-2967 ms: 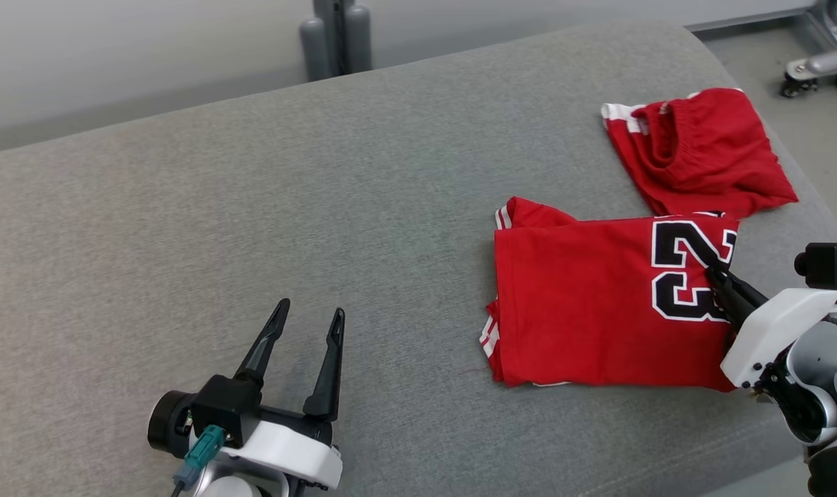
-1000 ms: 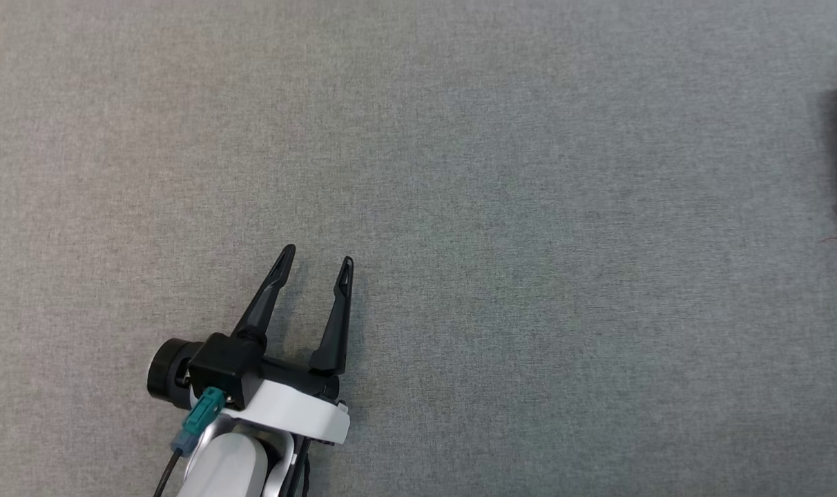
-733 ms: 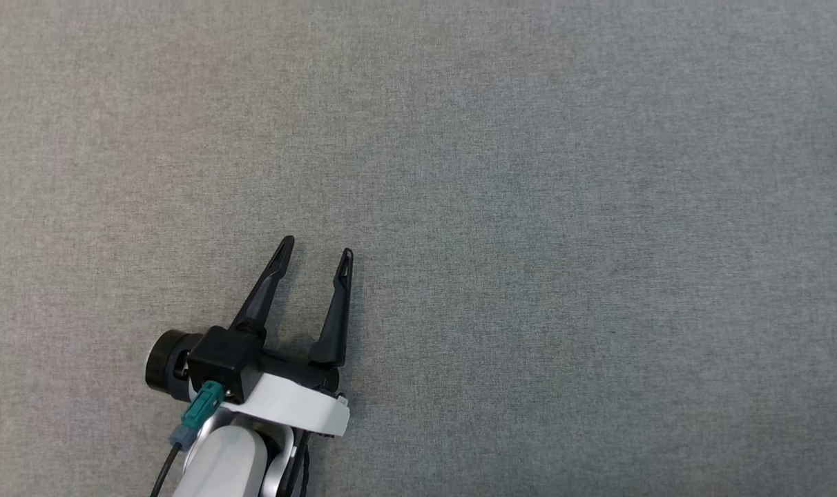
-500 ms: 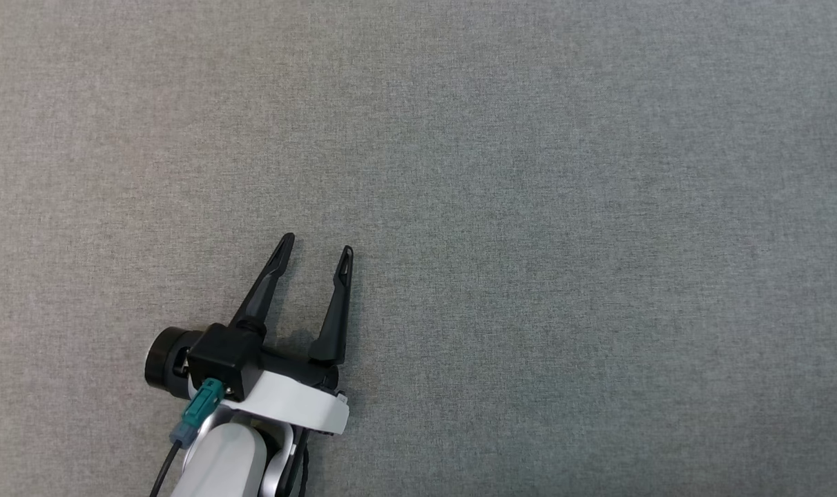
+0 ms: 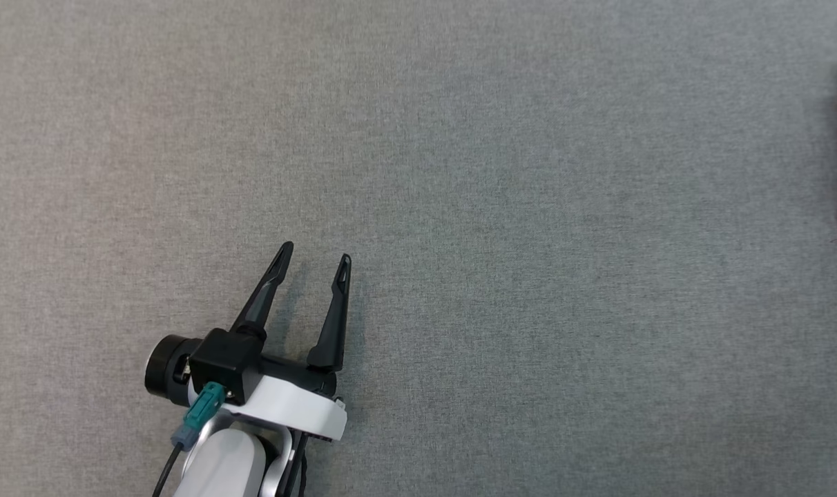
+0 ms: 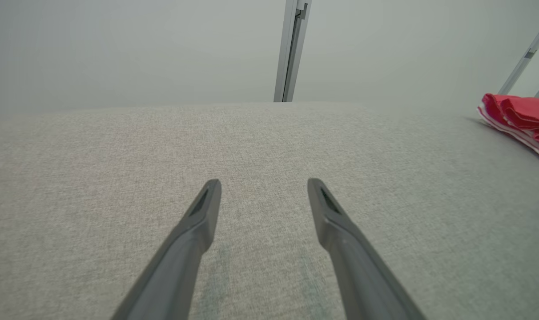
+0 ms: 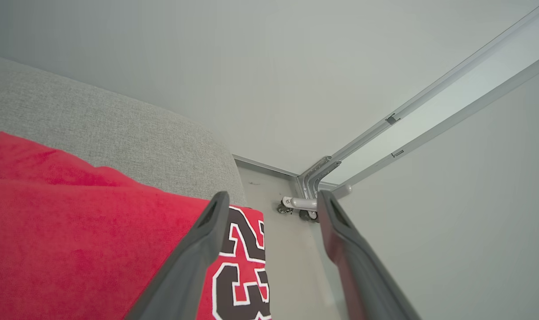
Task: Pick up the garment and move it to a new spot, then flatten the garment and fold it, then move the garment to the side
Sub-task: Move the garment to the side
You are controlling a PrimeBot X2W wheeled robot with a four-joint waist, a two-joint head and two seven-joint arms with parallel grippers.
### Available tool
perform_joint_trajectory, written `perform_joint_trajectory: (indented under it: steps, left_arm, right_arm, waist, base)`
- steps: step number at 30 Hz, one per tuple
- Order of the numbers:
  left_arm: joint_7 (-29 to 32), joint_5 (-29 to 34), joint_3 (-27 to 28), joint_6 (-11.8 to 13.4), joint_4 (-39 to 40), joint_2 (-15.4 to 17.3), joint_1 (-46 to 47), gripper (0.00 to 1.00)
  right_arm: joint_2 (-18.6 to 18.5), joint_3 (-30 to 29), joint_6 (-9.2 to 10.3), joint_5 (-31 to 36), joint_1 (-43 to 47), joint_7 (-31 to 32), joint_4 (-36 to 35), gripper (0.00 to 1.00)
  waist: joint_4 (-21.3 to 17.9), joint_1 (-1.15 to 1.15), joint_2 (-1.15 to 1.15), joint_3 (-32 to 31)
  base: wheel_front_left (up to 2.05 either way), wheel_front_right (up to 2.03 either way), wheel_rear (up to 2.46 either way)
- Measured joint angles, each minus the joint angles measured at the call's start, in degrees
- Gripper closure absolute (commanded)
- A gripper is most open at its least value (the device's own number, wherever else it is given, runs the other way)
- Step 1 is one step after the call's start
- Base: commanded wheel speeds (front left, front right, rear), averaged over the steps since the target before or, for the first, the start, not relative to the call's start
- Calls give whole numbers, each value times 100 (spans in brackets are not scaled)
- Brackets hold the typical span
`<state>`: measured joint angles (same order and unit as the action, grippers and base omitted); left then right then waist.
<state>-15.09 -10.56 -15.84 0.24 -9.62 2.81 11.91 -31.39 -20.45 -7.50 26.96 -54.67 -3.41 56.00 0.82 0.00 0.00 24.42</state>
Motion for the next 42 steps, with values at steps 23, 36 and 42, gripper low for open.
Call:
perform_joint_trajectory:
  steps: [23, 36, 42]
  left_arm:
    - [0, -630, 490, 392, -92, 0, -554, 0]
    - [0, -720, 524, 638, -376, 3, -939, 0]
    - [0, -709, 567, 641, -393, 13, -1073, 0]
  right_arm:
    - [1675, 417, 0, -937, 953, -1148, -275, 0]
    - [2783, 1185, 0, -2051, 3397, -1067, -2780, 0]
    - [2847, 1812, 1, -2872, 4255, -887, -3549, 0]
  waist:
    - [-149, 0, 0, -1882]
    - [-122, 0, 0, -2388]
    - [-48, 0, 0, -2406]
  base:
    - [0, 0, 0]
    - [0, 0, 0]
    - [0, 0, 0]
